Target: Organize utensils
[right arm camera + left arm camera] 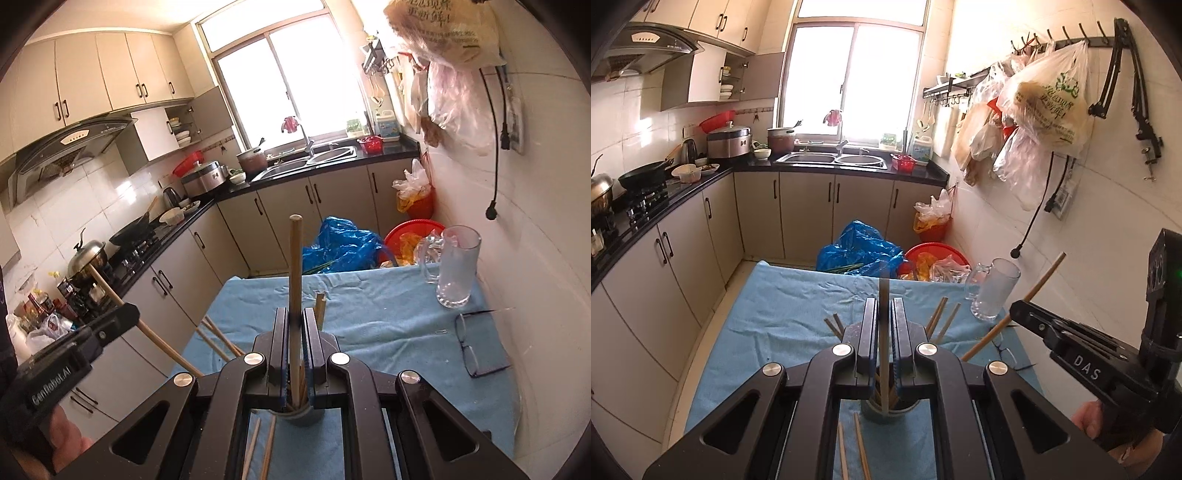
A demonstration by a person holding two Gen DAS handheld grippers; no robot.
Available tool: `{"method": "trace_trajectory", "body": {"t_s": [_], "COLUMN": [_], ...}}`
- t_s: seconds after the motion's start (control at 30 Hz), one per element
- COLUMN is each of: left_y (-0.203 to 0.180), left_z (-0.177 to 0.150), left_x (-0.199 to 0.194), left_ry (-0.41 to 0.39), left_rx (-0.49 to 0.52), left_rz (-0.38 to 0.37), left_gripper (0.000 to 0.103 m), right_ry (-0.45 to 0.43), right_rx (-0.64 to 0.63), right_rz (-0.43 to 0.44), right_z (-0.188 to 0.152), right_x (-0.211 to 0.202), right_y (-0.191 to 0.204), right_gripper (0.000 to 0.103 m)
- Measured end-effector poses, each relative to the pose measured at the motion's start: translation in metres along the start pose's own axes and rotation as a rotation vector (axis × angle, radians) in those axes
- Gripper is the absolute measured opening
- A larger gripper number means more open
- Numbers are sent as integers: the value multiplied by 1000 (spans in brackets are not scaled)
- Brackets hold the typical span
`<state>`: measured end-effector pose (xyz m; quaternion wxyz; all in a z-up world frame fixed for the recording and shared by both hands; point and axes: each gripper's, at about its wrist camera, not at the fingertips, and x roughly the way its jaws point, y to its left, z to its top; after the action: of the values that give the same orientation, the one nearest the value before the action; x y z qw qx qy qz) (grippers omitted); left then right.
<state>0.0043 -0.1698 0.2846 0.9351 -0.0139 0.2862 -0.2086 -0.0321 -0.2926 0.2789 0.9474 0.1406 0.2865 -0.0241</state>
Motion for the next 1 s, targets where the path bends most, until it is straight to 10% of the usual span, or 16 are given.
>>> {"method": "trace_trajectory", "body": {"t_s": [0.77, 0.9, 1.0], "left_y": [36, 46, 57], "left_z": [-25, -37, -49], "left_x": [61, 60, 68], "left_ry": [138, 155, 217], "left_rx": [-89, -79, -76], "left_rz": [25, 39, 33], "left_gripper": [7, 40, 44], "right_ry": [161, 180, 196], "right_rx": [30, 38, 51], "right_rz": [19, 21, 22], "right_z": [-17, -19, -20], "right_x": [83, 89, 92], "right_y": [-32, -34, -36], "right_gripper": [8, 9, 26]}}
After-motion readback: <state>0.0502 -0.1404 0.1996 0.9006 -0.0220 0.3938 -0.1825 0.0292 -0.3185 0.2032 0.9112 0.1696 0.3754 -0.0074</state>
